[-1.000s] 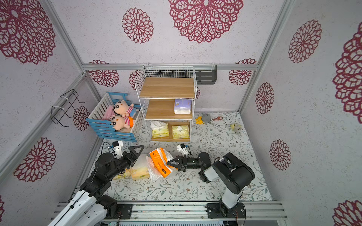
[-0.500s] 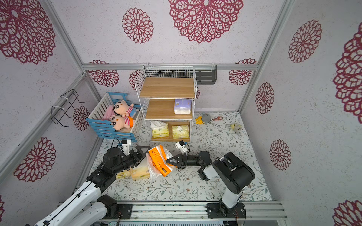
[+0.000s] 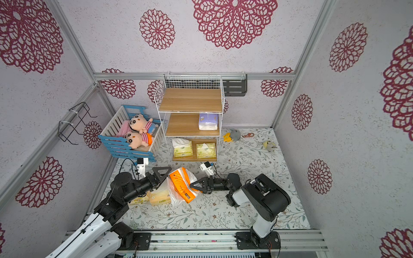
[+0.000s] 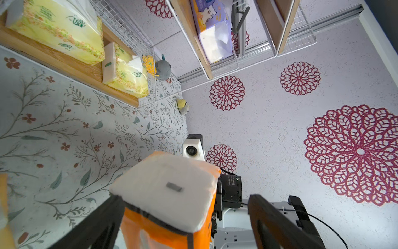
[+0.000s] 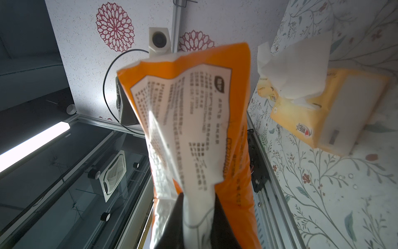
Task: Remove the tissue boxes from the shelf
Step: Adjust the box of tissues at the center of the board.
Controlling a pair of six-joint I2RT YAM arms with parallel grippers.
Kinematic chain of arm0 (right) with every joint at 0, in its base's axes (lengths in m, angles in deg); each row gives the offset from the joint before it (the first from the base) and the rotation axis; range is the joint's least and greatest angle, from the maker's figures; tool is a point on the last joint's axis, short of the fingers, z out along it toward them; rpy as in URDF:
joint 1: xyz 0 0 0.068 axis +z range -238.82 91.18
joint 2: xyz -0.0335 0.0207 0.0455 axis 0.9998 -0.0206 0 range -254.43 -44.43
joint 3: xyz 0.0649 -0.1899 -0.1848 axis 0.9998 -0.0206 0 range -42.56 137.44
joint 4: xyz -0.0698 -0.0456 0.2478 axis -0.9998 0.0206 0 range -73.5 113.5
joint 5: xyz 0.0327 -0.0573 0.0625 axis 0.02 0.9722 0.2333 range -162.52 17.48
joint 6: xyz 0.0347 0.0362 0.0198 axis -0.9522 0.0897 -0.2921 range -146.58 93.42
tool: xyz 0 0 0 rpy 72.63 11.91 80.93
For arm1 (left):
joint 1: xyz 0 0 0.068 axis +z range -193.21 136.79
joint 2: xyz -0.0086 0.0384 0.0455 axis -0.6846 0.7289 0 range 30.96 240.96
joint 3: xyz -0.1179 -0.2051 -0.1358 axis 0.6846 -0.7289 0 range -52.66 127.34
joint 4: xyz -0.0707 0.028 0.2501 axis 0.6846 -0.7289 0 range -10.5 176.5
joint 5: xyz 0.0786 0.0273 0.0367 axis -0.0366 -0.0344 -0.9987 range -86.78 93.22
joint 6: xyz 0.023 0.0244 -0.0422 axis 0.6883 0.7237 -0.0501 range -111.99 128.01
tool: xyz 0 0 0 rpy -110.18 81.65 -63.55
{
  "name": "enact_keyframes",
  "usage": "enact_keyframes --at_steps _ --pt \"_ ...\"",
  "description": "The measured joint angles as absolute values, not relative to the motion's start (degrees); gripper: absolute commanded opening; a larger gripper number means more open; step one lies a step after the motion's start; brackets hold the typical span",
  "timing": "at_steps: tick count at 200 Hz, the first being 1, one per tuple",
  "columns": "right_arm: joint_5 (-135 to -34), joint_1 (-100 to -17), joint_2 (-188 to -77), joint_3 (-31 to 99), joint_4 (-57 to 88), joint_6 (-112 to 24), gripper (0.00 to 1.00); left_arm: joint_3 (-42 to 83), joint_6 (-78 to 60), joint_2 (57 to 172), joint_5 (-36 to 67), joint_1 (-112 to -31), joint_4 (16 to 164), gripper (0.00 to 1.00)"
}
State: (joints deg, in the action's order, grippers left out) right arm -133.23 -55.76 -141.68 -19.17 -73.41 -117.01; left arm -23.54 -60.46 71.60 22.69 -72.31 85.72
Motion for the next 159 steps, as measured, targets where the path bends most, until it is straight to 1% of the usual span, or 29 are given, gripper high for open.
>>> enact_keyframes --at_steps 30,45,60,87,113,121,130,142,149,159 --pt "-133.2 -54.8 -141.7 -18.0 -72.7 -115.3 0.13 -22.4 -59.1 74.8 22.8 -74.2 84.5 0.97" --pt "-133.2 -54.2 -141.7 -17.2 -71.3 -114.0 0.13 -21.4 -58.4 76.3 22.4 -75.0 84.3 1.0" --pt "-132.9 -54.1 -141.7 -16.6 -69.9 -112.8 0.13 -20.3 -57.7 78.0 21.6 -75.6 84.1 0.94" --pt "-132.4 -54.0 -141.8 -16.5 -68.9 -111.7 0.13 -19.8 -56.5 80.2 19.9 -76.6 84.0 0.75" --pt "-132.4 -53.9 -142.8 -16.5 -69.1 -111.7 0.13 -19.8 -56.0 80.6 18.0 -77.8 83.8 0.6" --pt "-132.4 -53.9 -143.4 -16.4 -69.6 -111.9 0.13 -19.8 -55.9 80.5 17.5 -78.0 83.6 0.53" --pt "-132.4 -53.9 -143.9 -16.3 -70.2 -112.2 0.17 -19.8 -55.6 80.5 17.0 -78.2 83.4 0.45" --pt "-132.4 -53.8 -144.7 -16.1 -71.2 -112.9 0.22 -19.8 -55.7 80.3 16.3 -78.4 82.9 0.38" --pt "-132.4 -53.7 -145.1 -16.1 -71.9 -113.5 0.29 -19.7 -55.5 80.2 16.1 -78.5 82.6 0.32" --pt "-132.5 -53.5 -145.7 -16.0 -72.9 -114.5 0.43 -19.2 -55.1 80.1 15.9 -78.7 81.4 0.23"
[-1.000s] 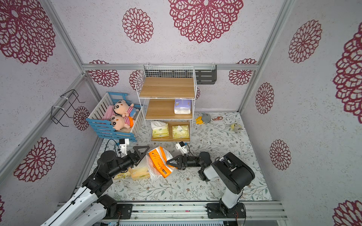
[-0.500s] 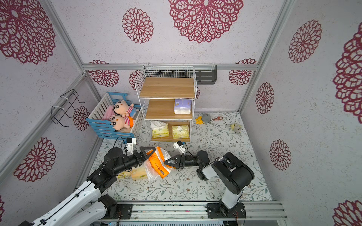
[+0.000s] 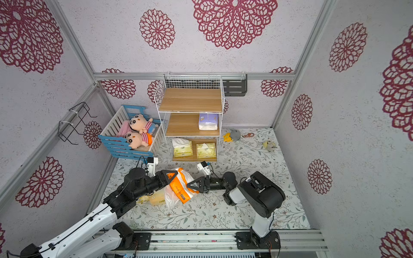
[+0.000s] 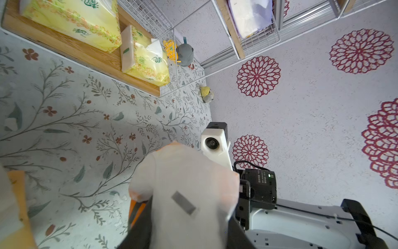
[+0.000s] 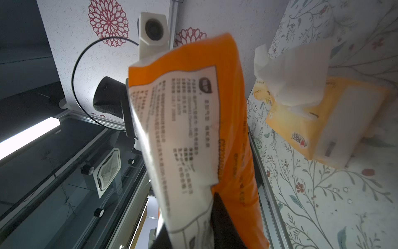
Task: Remove the tissue boxes from the shelf
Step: Adjust the box of tissues at the center of the board.
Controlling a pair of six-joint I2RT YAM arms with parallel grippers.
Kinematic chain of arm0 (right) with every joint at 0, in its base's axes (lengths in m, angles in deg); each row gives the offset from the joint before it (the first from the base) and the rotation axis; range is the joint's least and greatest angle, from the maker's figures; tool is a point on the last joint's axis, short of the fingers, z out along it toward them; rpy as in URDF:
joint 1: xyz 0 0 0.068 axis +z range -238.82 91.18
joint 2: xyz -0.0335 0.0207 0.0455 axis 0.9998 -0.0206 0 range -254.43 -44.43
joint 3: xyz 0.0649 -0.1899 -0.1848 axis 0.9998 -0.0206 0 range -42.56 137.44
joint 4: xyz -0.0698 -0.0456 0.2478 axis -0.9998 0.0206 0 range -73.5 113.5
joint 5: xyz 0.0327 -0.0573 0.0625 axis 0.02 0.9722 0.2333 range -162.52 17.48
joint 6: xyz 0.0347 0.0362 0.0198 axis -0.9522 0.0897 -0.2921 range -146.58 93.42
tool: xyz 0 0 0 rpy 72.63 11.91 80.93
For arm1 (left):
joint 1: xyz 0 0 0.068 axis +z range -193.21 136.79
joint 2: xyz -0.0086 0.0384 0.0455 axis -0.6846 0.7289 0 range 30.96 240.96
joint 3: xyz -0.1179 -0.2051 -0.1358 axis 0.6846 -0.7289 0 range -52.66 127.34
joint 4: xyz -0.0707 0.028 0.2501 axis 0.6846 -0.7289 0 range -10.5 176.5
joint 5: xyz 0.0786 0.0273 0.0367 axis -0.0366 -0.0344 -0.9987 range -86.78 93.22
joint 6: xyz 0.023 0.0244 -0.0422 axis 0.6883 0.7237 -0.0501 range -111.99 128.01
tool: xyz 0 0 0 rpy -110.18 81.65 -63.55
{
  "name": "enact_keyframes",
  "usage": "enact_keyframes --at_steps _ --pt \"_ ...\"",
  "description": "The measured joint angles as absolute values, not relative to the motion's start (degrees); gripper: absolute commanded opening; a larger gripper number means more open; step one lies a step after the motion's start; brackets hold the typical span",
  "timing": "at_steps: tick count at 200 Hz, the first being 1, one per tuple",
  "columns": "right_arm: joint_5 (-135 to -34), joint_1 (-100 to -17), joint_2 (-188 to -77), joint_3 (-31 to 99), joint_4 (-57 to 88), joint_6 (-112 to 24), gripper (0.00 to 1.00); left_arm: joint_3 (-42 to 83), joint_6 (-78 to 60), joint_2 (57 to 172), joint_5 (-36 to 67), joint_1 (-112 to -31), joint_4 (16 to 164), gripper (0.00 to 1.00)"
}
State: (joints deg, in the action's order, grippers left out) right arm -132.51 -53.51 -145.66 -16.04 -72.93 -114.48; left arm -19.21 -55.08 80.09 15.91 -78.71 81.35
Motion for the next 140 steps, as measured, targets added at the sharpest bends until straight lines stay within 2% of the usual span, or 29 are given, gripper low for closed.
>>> enact_keyframes --at_steps 8,18,31,48,62,72,85,101,125,140 --pt "-132.5 -53.4 -146.0 -15.8 -73.4 -115.7 0.48 -18.6 -55.0 80.1 15.6 -79.0 80.2 0.17" --pt "-132.5 -53.3 -146.1 -15.4 -73.4 -116.8 0.54 -17.3 -54.7 80.1 14.9 -79.3 78.1 0.15" --pt "-132.4 -53.3 -146.0 -14.8 -73.4 -118.0 0.67 -15.7 -54.7 80.1 14.0 -79.6 76.2 0.1" --pt "-132.5 -53.6 -144.6 -14.1 -71.3 -117.1 0.99 -13.3 -54.6 80.3 12.9 -79.7 74.1 0.11" --pt "-132.3 -54.3 -139.8 -13.3 -61.6 -111.6 0.99 -10.2 -54.0 81.4 12.6 -79.7 71.6 0.12" --pt "-130.9 -55.2 -134.1 -11.0 -47.6 -104.5 0.99 -7.1 -53.1 82.9 12.3 -79.7 69.1 0.12" --pt "-123.0 -56.6 -126.6 -3.3 -23.1 -91.0 0.99 -2.3 -51.3 85.9 11.7 -79.7 64.9 0.13" --pt "-112.2 -58.2 -120.7 7.4 -1.8 -77.6 0.99 4.2 -48.6 91.0 11.4 -79.7 59.3 0.13" --pt "-100.3 -59.7 -112.8 15.2 16.4 -65.4 0.99 13.9 -45.4 102.5 13.0 -79.8 51.1 0.12" --pt "-95.8 -59.9 -109.2 16.2 23.7 -60.8 0.99 20.5 -43.3 111.9 15.0 -80.1 45.3 0.08"
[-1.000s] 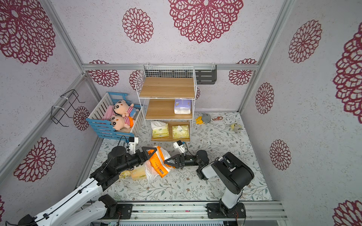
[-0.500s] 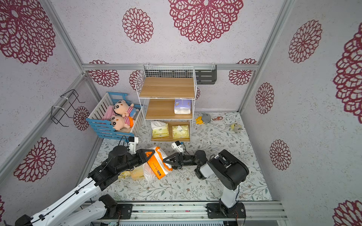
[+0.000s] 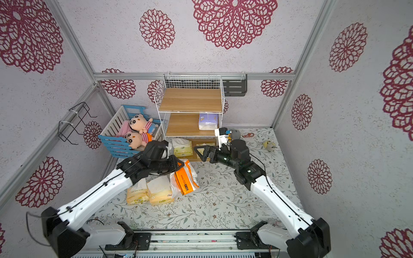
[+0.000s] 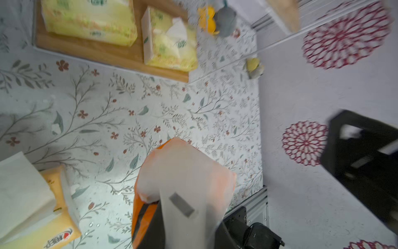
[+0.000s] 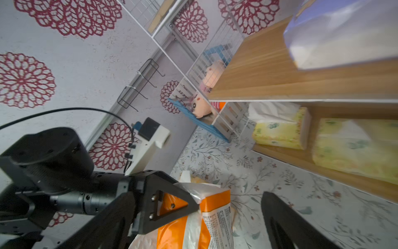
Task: Remove the tissue boxes from the shelf
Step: Adjust the box of tissues at the center of the board.
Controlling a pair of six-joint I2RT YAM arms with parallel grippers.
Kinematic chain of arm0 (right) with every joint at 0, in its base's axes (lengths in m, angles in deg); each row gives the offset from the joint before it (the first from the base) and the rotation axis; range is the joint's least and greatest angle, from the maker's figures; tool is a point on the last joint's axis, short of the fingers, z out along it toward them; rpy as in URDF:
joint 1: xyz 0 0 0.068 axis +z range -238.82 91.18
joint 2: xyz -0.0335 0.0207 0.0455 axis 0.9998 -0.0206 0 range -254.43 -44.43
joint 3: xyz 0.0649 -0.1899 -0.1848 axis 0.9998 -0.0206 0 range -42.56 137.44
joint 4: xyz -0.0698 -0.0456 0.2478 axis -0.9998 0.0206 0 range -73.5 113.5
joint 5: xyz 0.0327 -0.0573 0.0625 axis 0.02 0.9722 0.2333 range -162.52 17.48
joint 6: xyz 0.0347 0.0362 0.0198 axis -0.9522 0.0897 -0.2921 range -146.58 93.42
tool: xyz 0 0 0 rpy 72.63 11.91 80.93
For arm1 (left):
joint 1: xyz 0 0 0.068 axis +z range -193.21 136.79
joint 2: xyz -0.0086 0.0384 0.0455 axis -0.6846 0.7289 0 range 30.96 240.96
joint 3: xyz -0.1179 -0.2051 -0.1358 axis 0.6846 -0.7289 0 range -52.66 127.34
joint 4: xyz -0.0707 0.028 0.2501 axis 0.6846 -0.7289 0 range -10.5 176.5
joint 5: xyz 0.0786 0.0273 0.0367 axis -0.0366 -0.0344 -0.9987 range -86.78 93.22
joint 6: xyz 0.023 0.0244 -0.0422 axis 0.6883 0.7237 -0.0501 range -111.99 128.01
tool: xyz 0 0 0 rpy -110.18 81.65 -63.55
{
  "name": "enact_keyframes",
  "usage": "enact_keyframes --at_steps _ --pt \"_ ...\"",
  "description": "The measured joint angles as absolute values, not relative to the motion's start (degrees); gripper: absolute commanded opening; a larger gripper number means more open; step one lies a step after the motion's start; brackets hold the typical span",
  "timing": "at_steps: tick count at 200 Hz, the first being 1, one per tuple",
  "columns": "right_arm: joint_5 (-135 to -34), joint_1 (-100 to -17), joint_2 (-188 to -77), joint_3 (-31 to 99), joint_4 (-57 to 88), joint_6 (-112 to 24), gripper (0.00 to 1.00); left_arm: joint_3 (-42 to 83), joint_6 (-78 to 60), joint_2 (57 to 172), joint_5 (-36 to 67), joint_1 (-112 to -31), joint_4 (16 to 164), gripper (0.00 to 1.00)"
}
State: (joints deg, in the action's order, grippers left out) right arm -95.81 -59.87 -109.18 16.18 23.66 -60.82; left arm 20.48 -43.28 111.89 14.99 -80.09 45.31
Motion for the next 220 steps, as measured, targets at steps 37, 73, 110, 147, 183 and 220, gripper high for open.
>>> enact_keyframes --at_steps 37,73,110,147,183,220 --pt "-90.2 -59.8 -103.8 11.4 34.3 -55.9 0.99 39.1 -37.0 136.9 14.6 -83.9 26.4 0.04" --pt "-89.9 -59.8 -97.4 4.5 38.1 -54.2 0.99 51.4 -33.9 152.5 10.1 -89.8 13.4 0.16" --pt "-90.3 -59.8 -92.0 2.0 39.8 -52.7 0.99 60.2 -34.2 160.8 7.3 -93.1 5.5 0.7" --pt "-90.3 -59.8 -90.6 2.1 40.9 -50.9 0.99 64.5 -36.6 162.1 5.3 -93.5 3.2 0.97" --pt "-85.7 -59.8 -89.4 5.0 47.2 -50.5 0.99 64.4 -38.7 159.9 3.0 -92.8 3.7 0.97" --pt "-82.2 -59.8 -87.7 7.2 52.6 -51.1 0.99 63.9 -39.9 150.4 0.5 -89.1 5.4 0.97"
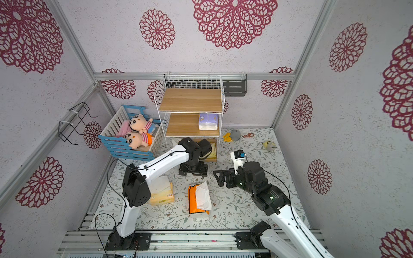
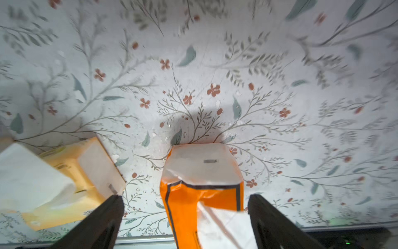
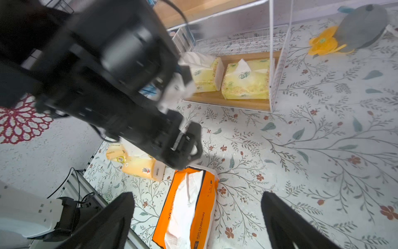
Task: Remove the tissue boxes from the shelf
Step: Adjust the box of tissues at the center of the board, then move the box of tissues to the center of the board.
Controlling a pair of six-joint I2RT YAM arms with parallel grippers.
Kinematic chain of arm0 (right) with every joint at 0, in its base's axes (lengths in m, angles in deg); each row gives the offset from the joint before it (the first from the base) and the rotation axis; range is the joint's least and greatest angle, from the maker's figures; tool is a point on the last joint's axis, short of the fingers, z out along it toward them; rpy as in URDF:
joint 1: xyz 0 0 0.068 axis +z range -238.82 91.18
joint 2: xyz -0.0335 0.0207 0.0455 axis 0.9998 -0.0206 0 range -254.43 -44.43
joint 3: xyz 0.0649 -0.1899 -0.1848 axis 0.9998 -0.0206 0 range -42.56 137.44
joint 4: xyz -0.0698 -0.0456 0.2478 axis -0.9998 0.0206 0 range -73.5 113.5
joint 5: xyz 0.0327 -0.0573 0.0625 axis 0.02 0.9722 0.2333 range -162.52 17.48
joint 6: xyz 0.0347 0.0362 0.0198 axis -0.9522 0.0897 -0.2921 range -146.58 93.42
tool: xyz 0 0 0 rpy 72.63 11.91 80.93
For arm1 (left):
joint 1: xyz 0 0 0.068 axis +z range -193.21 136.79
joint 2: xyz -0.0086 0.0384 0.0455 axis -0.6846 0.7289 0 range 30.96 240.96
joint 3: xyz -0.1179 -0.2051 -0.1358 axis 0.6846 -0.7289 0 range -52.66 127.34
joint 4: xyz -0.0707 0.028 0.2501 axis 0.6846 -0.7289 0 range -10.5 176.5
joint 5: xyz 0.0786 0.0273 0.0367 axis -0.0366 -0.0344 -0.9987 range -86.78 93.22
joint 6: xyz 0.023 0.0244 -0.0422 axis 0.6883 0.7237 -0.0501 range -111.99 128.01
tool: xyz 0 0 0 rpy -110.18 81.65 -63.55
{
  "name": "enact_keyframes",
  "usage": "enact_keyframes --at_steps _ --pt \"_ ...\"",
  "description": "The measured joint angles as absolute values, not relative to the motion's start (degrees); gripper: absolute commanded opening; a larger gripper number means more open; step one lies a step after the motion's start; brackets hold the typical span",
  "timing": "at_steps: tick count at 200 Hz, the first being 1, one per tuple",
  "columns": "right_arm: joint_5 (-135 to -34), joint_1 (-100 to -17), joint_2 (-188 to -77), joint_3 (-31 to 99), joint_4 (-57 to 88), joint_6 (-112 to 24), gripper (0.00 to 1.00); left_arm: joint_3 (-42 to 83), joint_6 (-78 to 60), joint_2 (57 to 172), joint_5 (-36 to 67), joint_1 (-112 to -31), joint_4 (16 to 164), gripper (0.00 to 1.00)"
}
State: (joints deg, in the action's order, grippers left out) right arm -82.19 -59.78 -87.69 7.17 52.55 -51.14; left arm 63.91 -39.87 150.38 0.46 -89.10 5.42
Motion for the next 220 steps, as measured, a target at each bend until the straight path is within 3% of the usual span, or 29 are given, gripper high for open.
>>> enact_keyframes --at_steps 48,95,156,220 --pt "-80.7 -59.5 -87.3 6.6 59.7 -53.2 0.98 58.8 -39.8 131.0 -4.2 -82.4 11.6 0.97" --pt "-80.8 -52.3 -86.9 -1.3 61.0 -59.9 0.76 42.4 -38.7 113.3 -7.3 -82.7 20.0 0.97" --pt "-82.6 -39.0 -94.1 -13.3 52.1 -72.7 0.5 15.3 -40.4 78.3 -11.8 -82.8 35.0 0.97" --pt "-81.9 -38.8 -108.5 -14.9 40.8 -75.8 0.49 14.1 -40.5 69.2 -22.1 -82.8 32.9 0.97"
